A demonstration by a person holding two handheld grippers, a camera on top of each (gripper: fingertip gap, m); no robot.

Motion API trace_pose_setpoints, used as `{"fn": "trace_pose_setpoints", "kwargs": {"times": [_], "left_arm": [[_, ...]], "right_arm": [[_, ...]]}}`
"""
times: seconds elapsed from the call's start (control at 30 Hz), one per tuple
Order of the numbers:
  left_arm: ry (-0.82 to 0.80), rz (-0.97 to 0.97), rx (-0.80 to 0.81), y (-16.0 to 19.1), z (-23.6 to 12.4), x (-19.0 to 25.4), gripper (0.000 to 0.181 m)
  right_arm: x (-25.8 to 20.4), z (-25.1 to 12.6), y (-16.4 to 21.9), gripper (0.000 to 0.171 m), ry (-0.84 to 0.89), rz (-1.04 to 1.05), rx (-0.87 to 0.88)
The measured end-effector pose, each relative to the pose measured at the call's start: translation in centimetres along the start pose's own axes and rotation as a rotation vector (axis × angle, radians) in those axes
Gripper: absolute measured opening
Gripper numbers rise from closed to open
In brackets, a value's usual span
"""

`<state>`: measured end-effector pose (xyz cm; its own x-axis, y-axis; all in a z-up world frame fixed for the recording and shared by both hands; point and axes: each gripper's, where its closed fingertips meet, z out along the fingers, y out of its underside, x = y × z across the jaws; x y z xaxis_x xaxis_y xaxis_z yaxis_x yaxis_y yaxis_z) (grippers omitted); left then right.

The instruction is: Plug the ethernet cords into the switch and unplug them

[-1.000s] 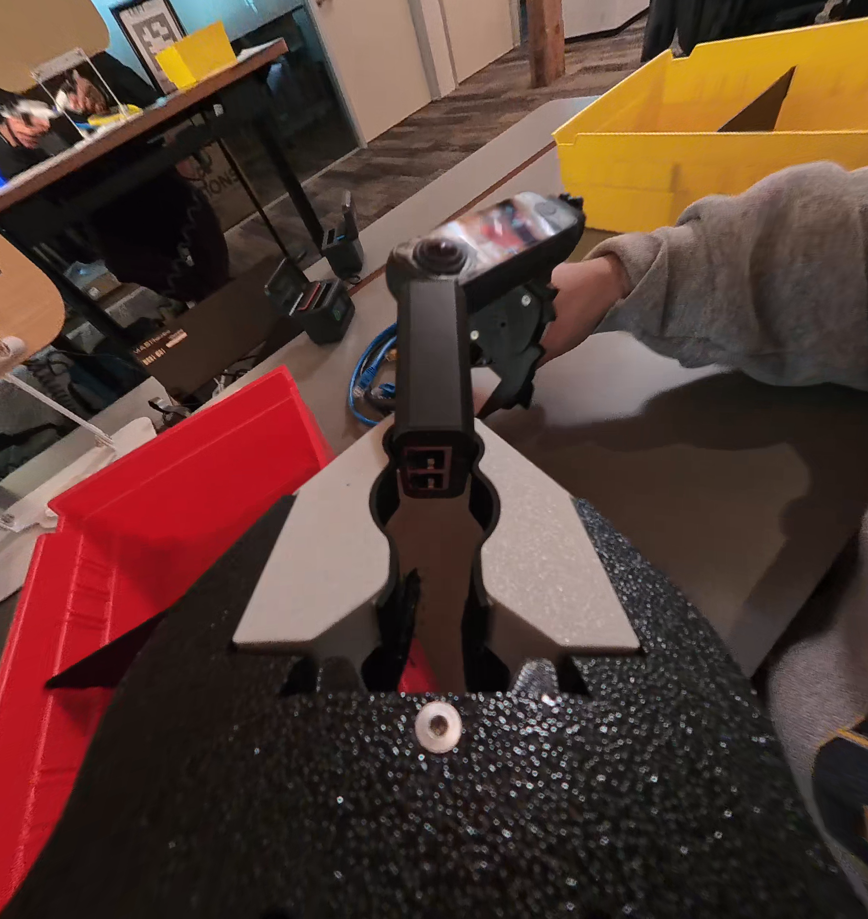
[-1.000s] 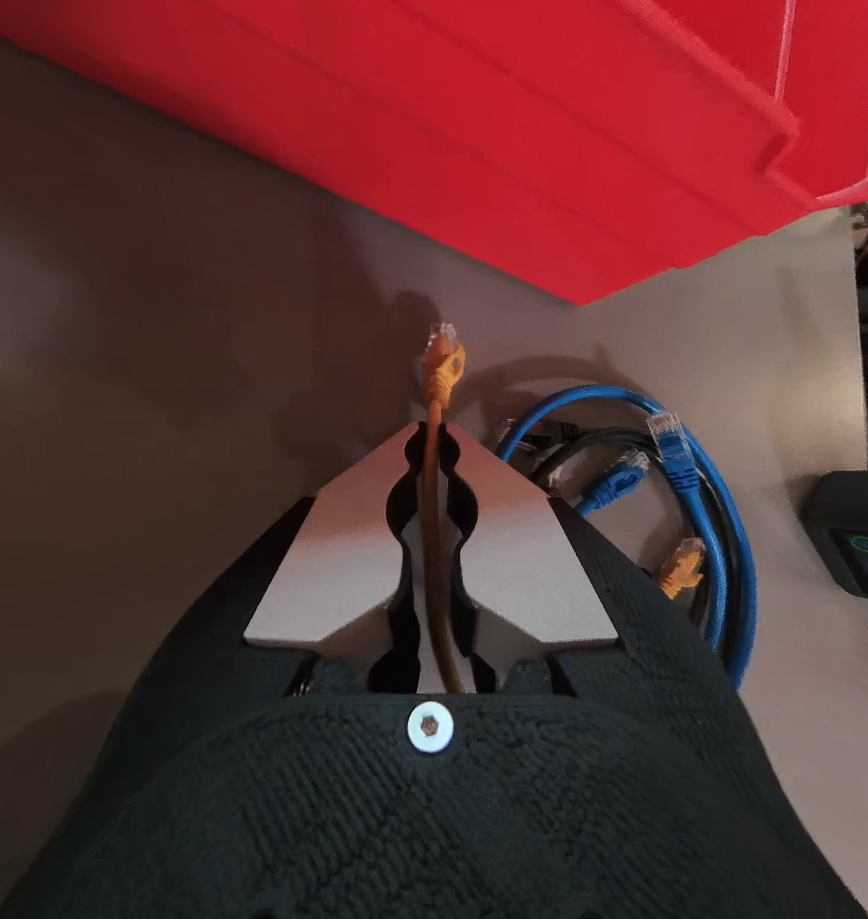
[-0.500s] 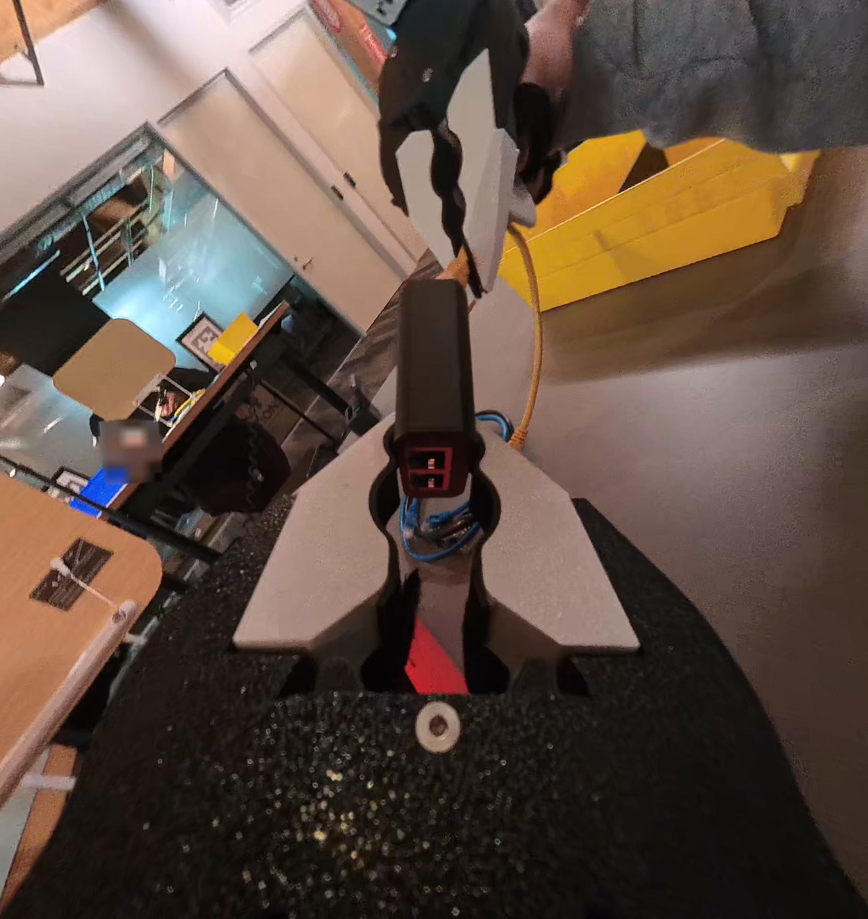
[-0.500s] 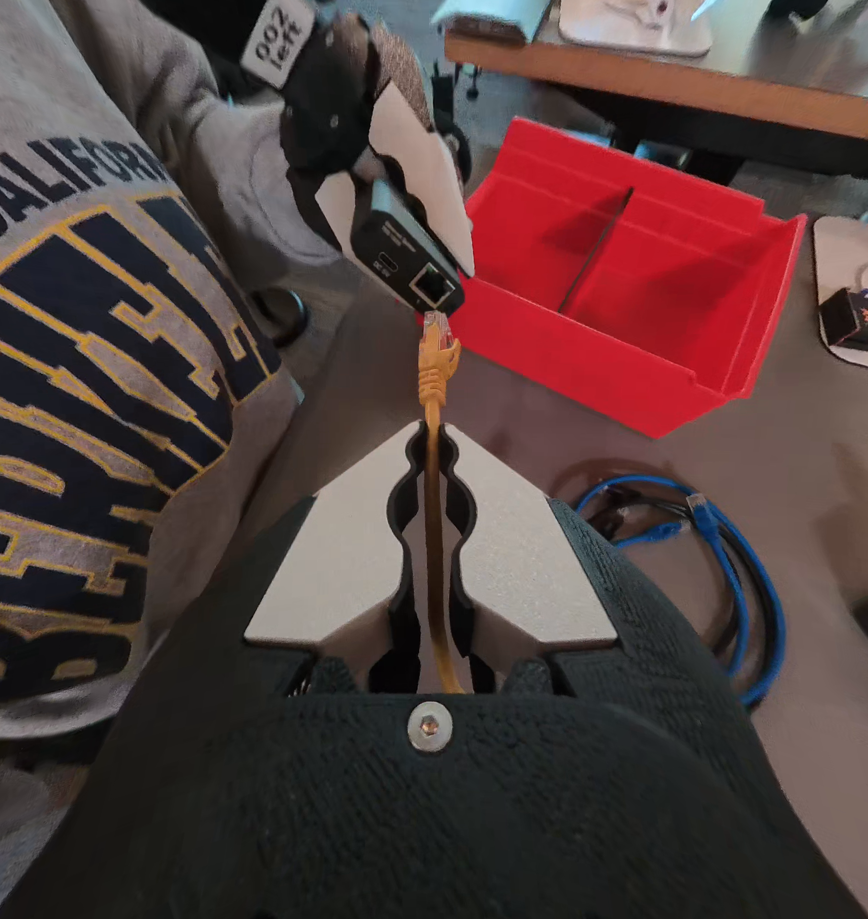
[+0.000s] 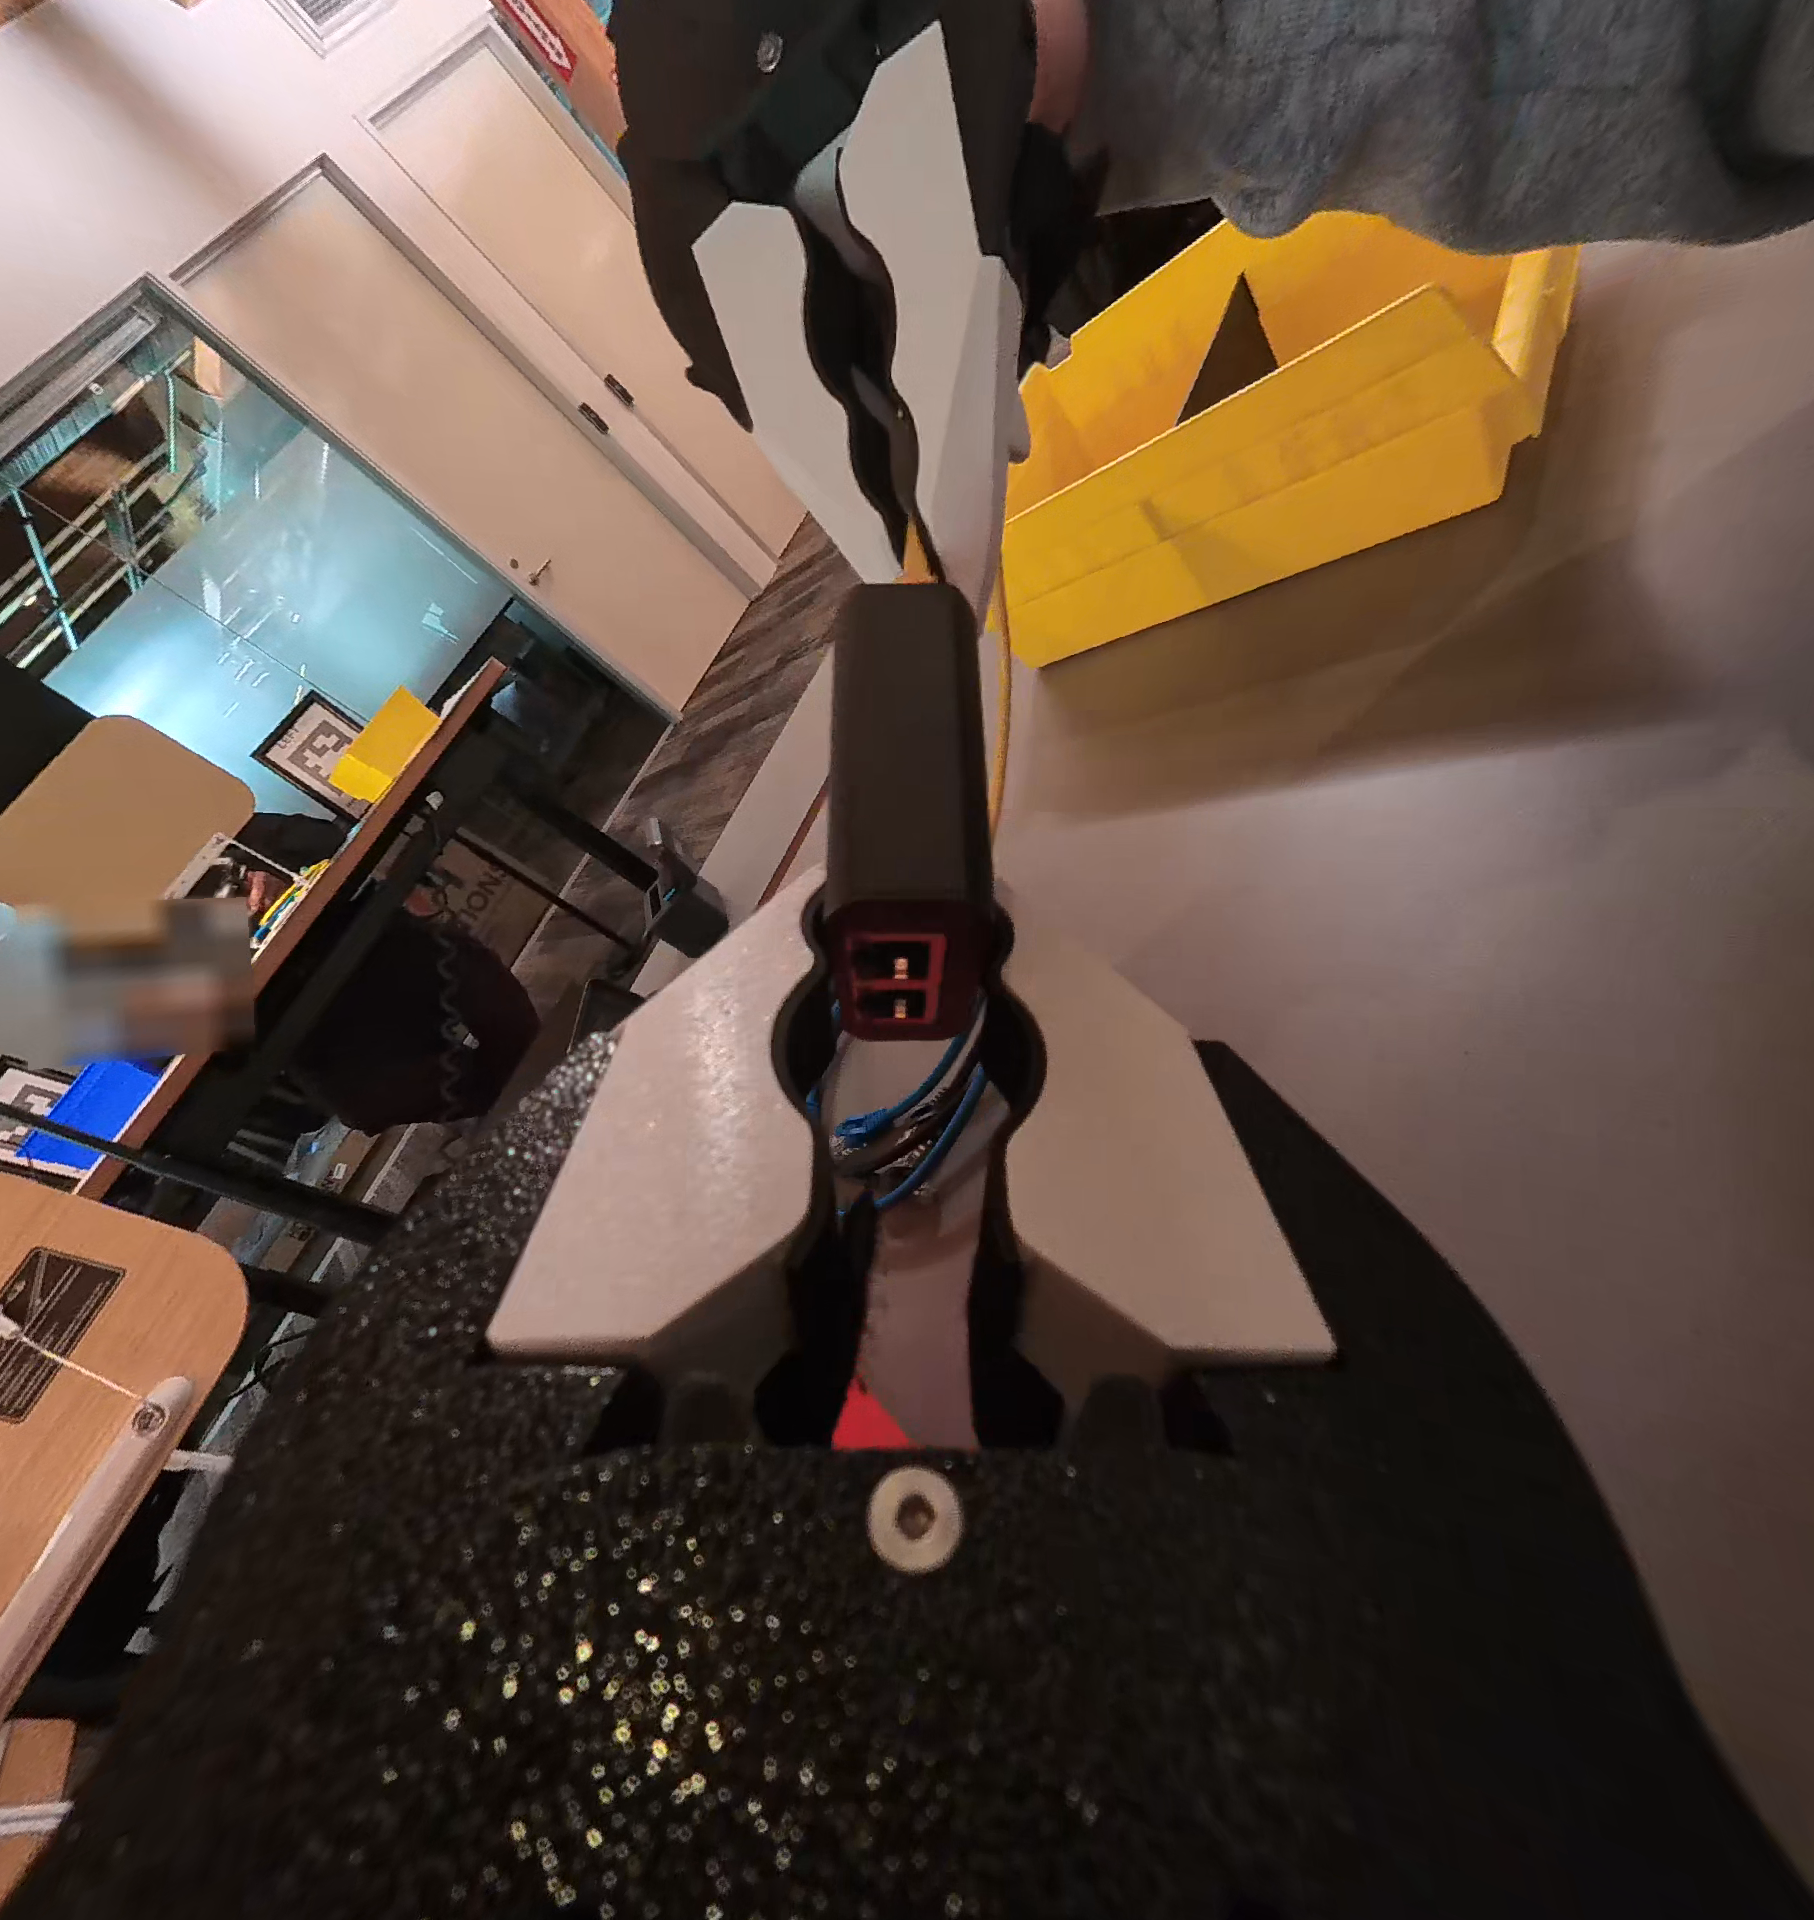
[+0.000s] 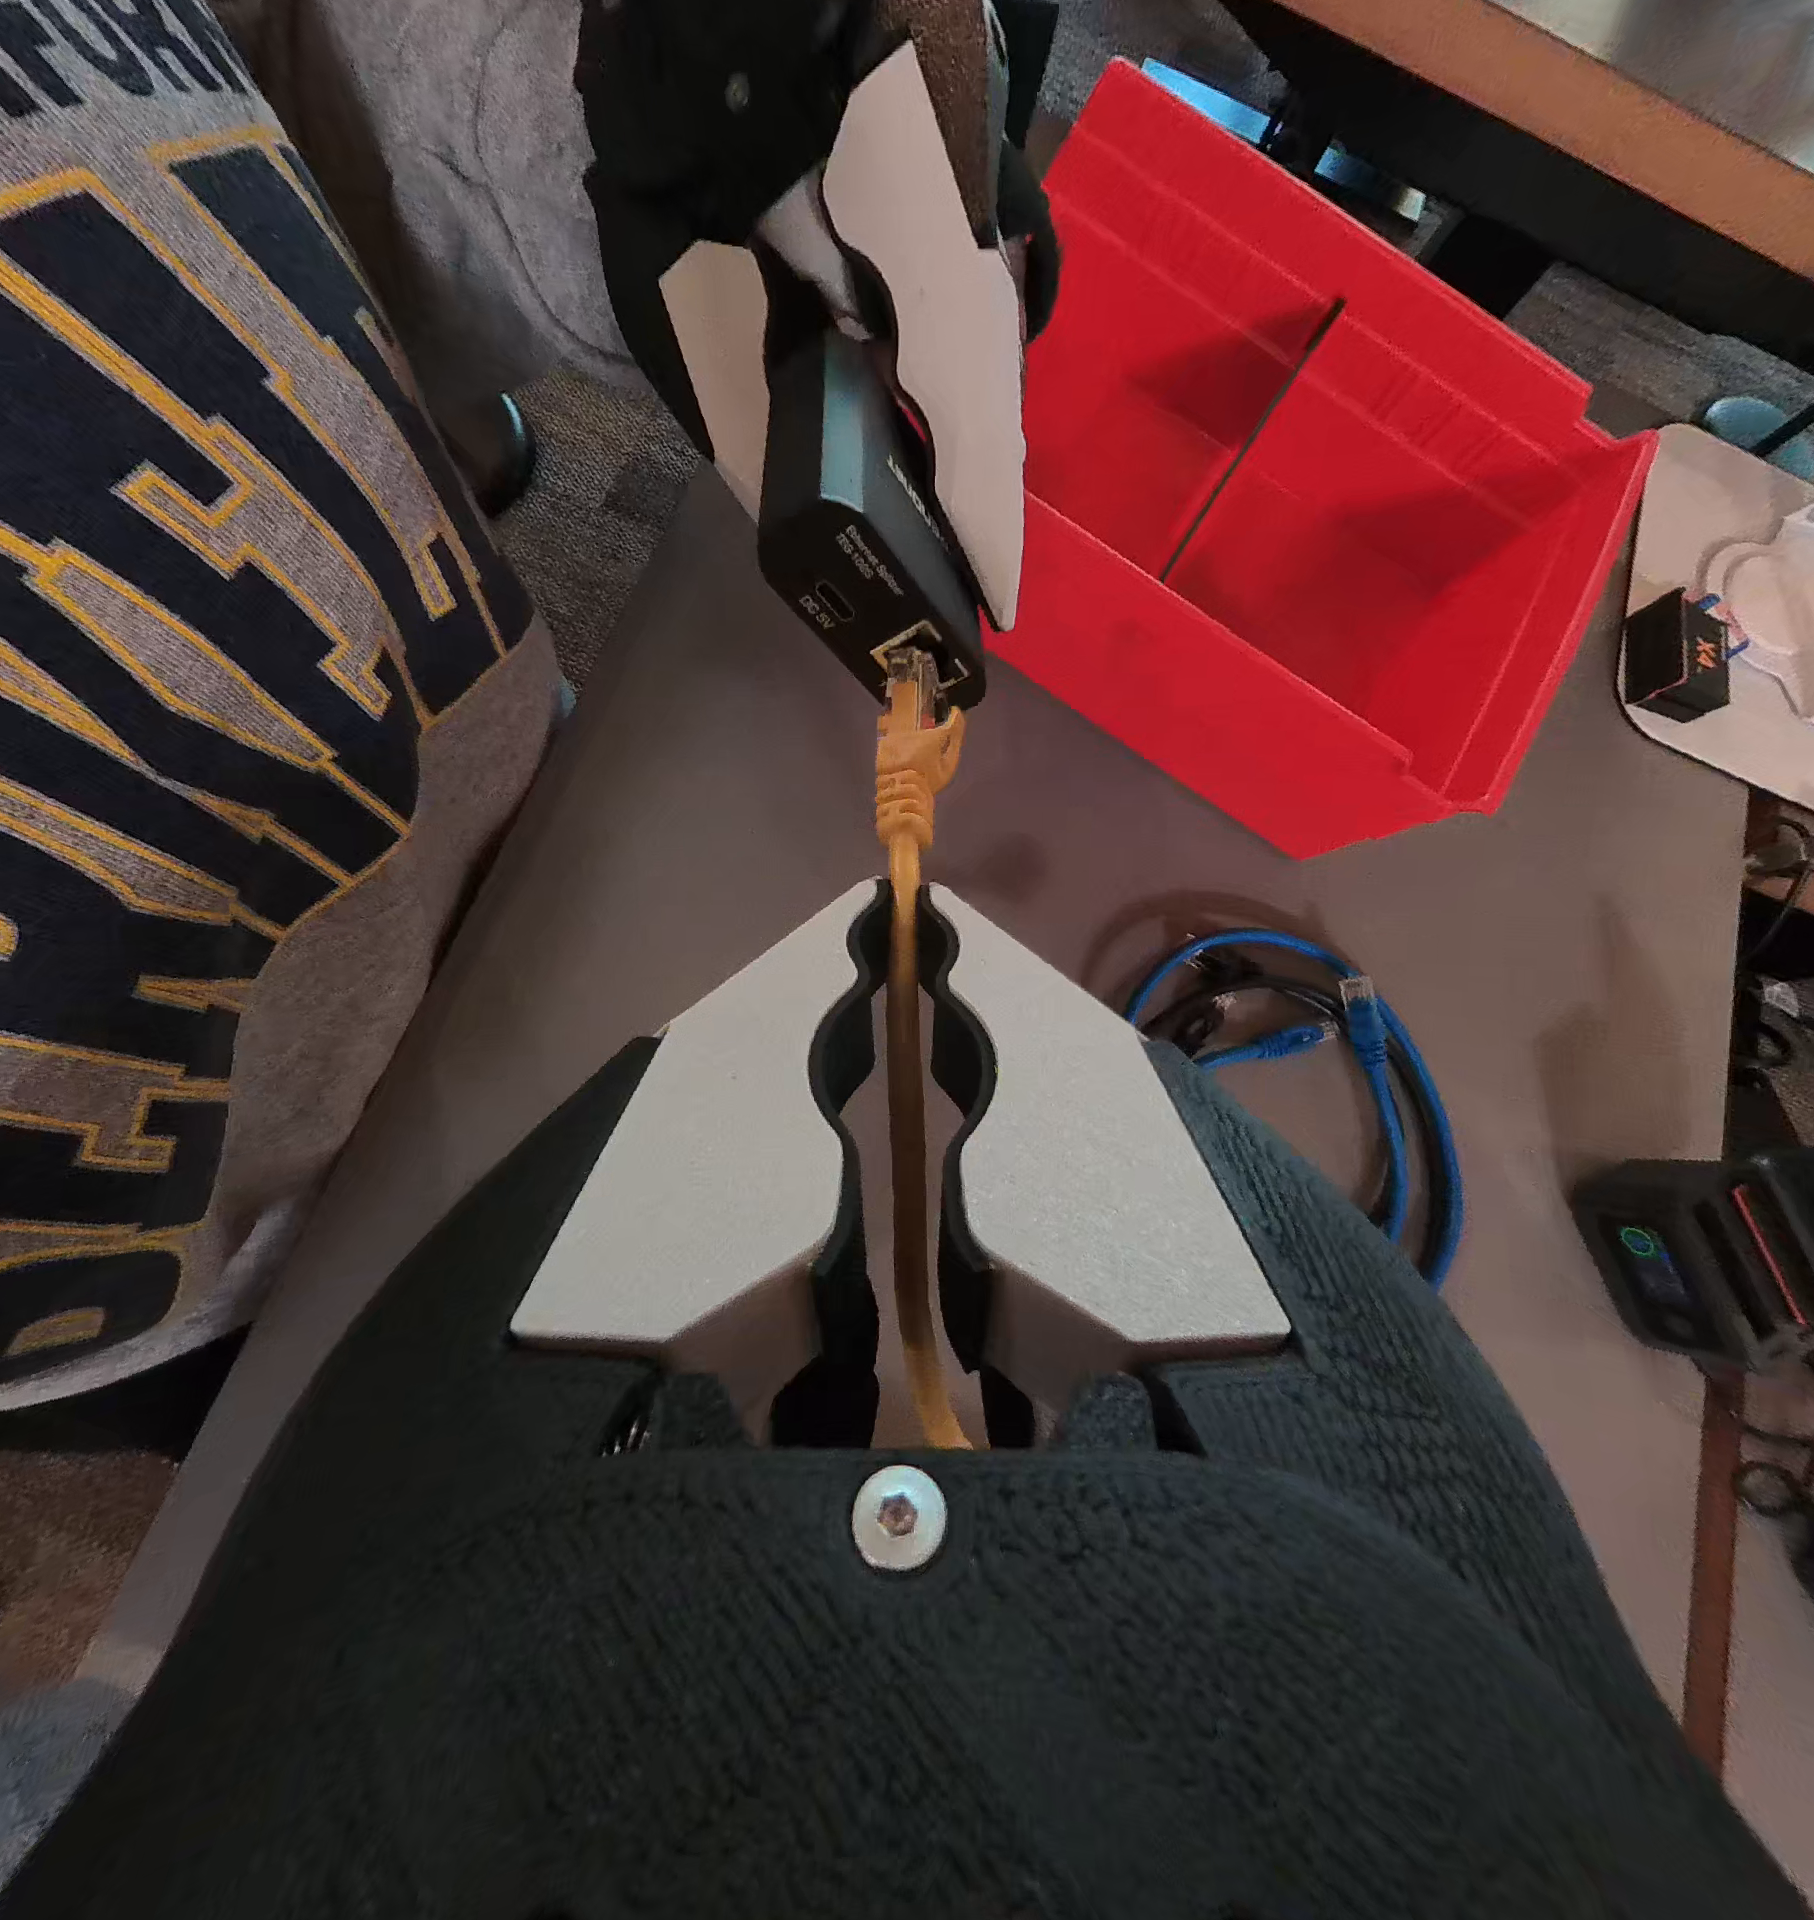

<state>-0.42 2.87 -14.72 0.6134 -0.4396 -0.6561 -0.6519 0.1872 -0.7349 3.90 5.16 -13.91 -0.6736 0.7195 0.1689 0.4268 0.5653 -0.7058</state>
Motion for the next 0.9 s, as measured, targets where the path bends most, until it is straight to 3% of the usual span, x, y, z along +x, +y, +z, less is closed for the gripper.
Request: {"fn": "trace_pose_setpoints", "kwargs": {"times": [0.3,0.7,0.9], "left_arm": [[0.101,-0.090,0.045,-0.6,0.0,1.2,0.021],[0.125,-0.152,-0.037,0.3,1.0,1.3,0.021],[0.119,-0.158,-0.062,0.6,1.1,1.3,0.021]], "right_arm": [[-0.6,-0.2,-0.5,0.002,0.077,-0.183,-0.056],[-0.6,0.2,-1.4,0.003,0.106,-0.128,-0.023],[-0.2,0.3,-1.8,0.039,0.176,-0.162,0.023]]}}
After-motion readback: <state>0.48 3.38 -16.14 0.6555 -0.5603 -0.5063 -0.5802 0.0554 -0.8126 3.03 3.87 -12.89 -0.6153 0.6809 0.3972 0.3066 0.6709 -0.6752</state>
